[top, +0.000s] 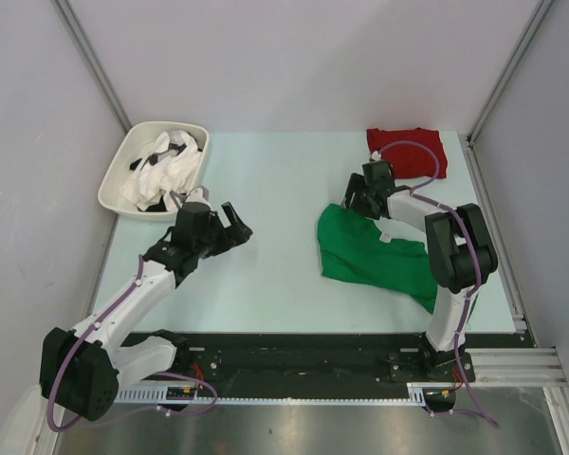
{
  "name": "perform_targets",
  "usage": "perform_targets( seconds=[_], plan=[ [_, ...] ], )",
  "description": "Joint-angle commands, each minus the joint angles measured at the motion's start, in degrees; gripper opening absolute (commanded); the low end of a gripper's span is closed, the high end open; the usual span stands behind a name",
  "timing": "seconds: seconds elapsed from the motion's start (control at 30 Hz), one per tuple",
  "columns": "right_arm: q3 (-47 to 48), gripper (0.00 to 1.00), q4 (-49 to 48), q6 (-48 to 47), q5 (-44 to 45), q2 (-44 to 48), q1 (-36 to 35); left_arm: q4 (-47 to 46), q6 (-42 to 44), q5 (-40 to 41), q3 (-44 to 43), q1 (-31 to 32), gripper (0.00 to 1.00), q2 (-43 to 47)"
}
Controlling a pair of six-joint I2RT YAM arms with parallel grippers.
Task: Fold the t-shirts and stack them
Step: Flatten the tshirt out
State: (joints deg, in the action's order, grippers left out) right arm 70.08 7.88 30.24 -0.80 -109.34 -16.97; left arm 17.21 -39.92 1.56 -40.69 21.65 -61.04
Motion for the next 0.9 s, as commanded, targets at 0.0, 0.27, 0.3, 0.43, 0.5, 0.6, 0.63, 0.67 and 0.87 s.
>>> perform_targets(
  seconds=[0.0, 0.27, 0.3, 0.43, 0.5, 0.6, 0.63, 0.67, 0.87],
  plan=[
    [2.0, 0.68, 2.8, -3.9, 6.3, 1.4, -1.9, -2.1, 0.8, -0.1, -2.0, 0.3, 0.96, 0.1],
    [2.0, 0.35, 7.8, -7.2, 16.0, 2.9, -6.0, -2.8, 0.0, -0.9, -1.3, 0.3, 0.96, 0.6],
    [2.1, 0.28, 7.8, -7.4, 16.4, 2.8, -6.1, -2.8, -0.1, -0.9, -1.2, 0.3, 0.96, 0.7],
    [2.1, 0.00, 7.2, -6.8, 17.8, 2.5, -6.1, -2.2, -0.2, -1.1, -1.0, 0.3, 0.96, 1.6],
    [2.6, 0.00, 6.3, -6.7, 18.5, 3.9, -6.4, -2.0, -0.1, -0.9, -0.8, 0.3, 0.96, 2.5],
    [5.2, 0.00, 6.7, -7.8, 21.3, 7.4, -7.9, -1.2, 0.2, -0.3, -1.0, 0.3, 0.96, 3.5],
    [8.3, 0.00, 7.3, -9.1, 23.0, 8.3, -8.4, -0.8, 0.2, -0.2, -1.1, 0.3, 0.96, 3.6],
    [10.2, 0.00, 8.7, -9.9, 24.1, 9.1, -9.3, -0.5, 0.2, -0.2, -1.3, 0.3, 0.96, 3.6],
    [25.1, 0.00, 12.0, -17.7, 29.4, 15.8, -16.2, 0.7, 0.6, 1.1, -2.6, 0.2, 0.96, 4.8]
  ],
)
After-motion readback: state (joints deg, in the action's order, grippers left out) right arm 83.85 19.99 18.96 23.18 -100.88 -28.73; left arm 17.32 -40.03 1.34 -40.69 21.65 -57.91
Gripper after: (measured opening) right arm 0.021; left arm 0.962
